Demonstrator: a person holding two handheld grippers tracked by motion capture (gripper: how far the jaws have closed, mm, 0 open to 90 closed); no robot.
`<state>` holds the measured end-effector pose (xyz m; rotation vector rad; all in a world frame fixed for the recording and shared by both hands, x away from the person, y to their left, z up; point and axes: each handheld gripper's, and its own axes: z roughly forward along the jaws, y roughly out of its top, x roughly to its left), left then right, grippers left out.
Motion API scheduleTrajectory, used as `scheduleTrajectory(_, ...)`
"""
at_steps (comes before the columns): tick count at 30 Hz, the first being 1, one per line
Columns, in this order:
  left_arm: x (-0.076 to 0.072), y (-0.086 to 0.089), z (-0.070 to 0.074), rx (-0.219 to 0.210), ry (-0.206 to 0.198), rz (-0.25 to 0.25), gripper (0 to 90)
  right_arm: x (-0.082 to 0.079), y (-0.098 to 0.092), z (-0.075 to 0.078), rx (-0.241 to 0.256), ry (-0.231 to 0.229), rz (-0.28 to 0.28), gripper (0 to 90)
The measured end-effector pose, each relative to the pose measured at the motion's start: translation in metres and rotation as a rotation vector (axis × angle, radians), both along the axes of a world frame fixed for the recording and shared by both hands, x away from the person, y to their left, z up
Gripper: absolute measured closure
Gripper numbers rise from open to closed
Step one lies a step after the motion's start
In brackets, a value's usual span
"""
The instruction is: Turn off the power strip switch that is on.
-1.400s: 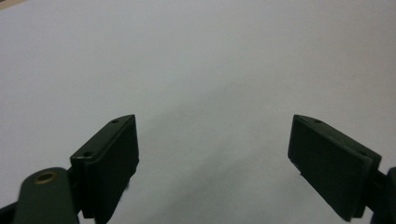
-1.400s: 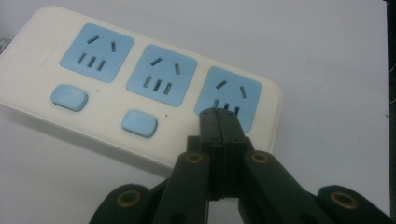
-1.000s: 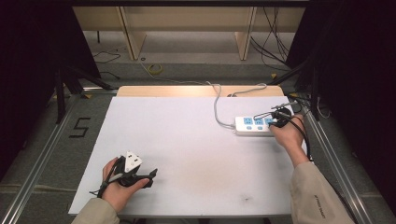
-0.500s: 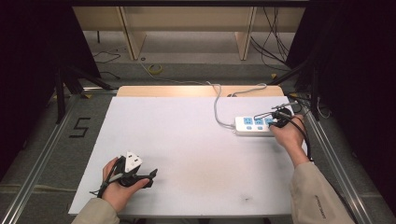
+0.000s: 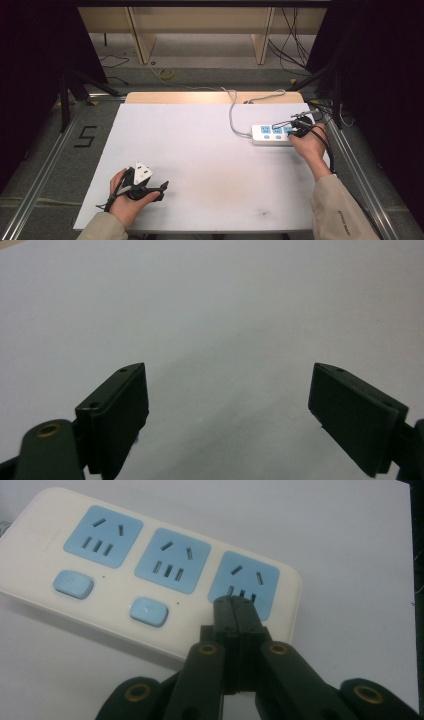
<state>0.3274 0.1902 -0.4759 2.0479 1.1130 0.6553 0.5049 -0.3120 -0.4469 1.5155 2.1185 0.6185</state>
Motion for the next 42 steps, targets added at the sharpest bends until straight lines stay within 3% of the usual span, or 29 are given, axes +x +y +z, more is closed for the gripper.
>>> scheduleTrajectory(23,0.0002,0.0002,-0.0004,0.001,0.003,-0.001,16.1,-0.0027,-0.0005,-0.0017,0.002,-0.022,-0.001,90.0)
scheduleTrajectory(33,0.0000,0.0001,-0.0004,0.001,0.003,-0.002,16.1,-0.0054,-0.0007,-0.0018,0.012,-0.026,0.001,90.0)
scheduleTrajectory(35,0.0000,0.0001,-0.0004,0.001,0.004,-0.002,16.1,-0.0064,-0.0014,0.0002,0.028,-0.044,-0.001,90.0)
scheduleTrajectory(42,0.0001,0.0000,-0.0006,0.001,0.004,-0.001,16.1,-0.0094,-0.0013,0.0010,0.031,-0.034,0.013,90.0)
